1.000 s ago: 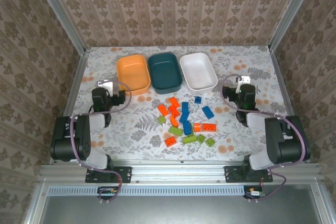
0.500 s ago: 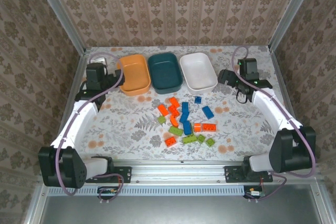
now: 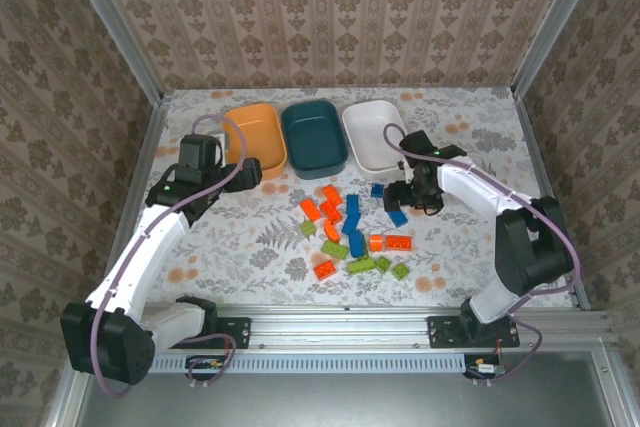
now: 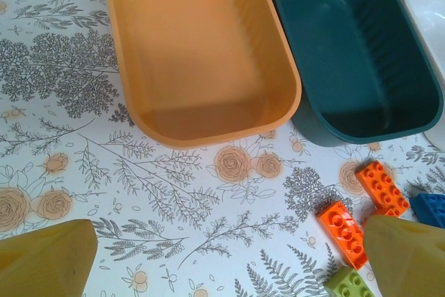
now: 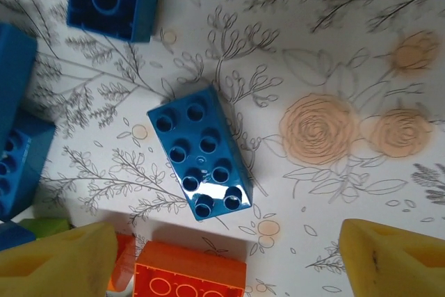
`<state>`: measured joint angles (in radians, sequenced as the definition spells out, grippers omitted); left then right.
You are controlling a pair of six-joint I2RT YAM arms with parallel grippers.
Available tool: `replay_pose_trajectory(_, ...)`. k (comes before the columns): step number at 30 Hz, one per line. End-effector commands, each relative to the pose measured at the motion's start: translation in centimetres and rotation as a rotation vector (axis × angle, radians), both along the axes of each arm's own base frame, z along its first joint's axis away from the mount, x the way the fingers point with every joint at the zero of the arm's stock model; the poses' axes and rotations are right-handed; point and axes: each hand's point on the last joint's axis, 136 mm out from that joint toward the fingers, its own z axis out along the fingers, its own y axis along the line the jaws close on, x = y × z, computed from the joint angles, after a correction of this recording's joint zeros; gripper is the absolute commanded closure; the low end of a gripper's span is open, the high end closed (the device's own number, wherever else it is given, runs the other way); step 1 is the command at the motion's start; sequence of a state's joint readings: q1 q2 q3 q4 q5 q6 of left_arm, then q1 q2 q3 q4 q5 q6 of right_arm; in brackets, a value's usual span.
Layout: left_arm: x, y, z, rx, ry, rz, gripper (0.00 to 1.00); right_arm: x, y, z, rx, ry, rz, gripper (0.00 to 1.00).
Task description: Sort the legos into containers by color
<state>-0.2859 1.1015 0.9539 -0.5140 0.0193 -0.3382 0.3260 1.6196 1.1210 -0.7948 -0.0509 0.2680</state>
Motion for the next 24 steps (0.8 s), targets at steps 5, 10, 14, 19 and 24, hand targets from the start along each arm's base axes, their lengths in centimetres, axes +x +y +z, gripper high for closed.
replay_pose_trajectory(5,-0.8,0.2,-0.1,-0.015,0.035,0.009,0.0,0.4,0.6,-2.3,-0.098,0.051,0.068,0.24)
replay_pose_trajectory(10,-0.8,0.5,0.0,-0.028,0.038,0.025,0.0,0.9,0.9,-3.9,-0.112,0.074,0.07,0.31)
replay_pose_trajectory(14,-0.6,0.9,0.1,-0.038,0.035,0.043,0.0,1.2,0.7,-4.7,-0.145,0.081,0.071,0.37)
replay_pose_trajectory(19,-0.2,1.3,0.2,-0.055,0.033,0.06,0.0,1.5,0.5,-5.7,-0.17,0.091,0.073,0.45)
replay_pose_trajectory(24,0.1,1.6,0.1,-0.069,0.042,0.073,0.0,1.7,0.4,-5.9,-0.183,0.092,0.076,0.6)
